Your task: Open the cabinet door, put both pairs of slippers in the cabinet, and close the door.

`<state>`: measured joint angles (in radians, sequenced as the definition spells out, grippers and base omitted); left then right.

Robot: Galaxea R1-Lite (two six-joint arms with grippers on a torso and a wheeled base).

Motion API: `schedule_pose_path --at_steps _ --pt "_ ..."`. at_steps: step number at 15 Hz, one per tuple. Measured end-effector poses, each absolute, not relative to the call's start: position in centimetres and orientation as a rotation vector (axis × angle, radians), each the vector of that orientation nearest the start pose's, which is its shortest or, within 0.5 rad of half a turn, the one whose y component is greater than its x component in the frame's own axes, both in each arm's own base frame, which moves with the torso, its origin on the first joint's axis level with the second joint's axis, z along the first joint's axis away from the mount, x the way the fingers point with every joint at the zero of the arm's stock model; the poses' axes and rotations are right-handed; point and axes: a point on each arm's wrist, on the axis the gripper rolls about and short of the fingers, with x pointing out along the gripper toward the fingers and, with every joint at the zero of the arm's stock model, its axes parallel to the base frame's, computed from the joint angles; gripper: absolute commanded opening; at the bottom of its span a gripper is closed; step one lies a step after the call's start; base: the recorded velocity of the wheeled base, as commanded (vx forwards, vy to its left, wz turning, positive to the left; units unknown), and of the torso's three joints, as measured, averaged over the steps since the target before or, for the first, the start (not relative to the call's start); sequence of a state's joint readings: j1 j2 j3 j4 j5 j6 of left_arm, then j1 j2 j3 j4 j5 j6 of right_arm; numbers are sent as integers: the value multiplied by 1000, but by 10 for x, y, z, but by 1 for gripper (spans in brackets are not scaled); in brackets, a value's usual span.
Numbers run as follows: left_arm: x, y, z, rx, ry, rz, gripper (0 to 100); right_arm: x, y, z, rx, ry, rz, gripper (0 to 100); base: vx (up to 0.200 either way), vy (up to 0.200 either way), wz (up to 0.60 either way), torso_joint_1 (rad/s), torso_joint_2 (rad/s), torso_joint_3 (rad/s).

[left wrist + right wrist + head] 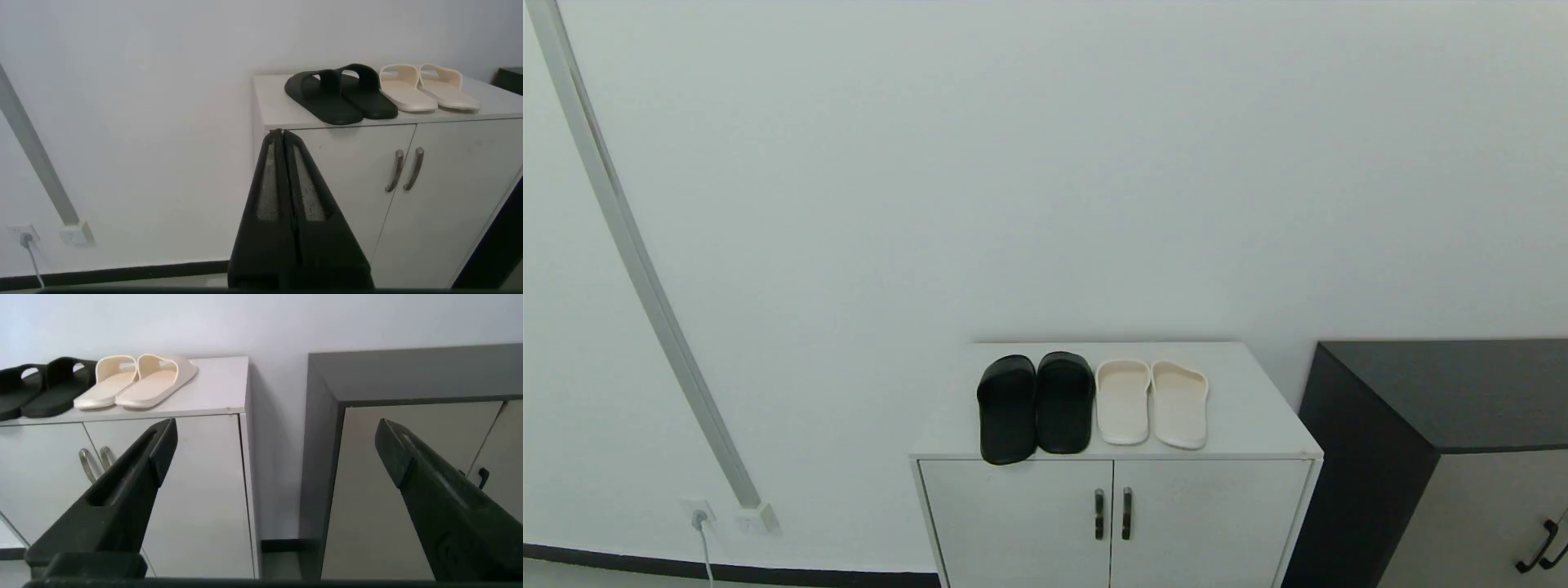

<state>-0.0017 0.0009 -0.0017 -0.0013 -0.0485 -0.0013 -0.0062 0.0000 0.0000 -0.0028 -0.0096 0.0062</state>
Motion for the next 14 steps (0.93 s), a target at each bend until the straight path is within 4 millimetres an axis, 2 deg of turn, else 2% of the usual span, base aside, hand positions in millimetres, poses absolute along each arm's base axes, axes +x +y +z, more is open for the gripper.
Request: schedule_pose_path --at_steps 7,9,12,14 --pt "-23 -1 76 -1 -2 -50 0 -22 0 76 -2 8 -29 100 0 0 0 0 0 0" --pt "-23 -1 76 -1 -2 -50 0 -22 0 82 -15 -11 -30 100 0 0 0 0 0 0" --pt "-23 -1 76 0 -2 -50 0 -21 -1 107 38 15 16 100 0 0 0 0 0 0" --pt "-23 -1 76 0 -2 -50 0 -3 0 126 38 95 63 100 0 0 0 0 0 0"
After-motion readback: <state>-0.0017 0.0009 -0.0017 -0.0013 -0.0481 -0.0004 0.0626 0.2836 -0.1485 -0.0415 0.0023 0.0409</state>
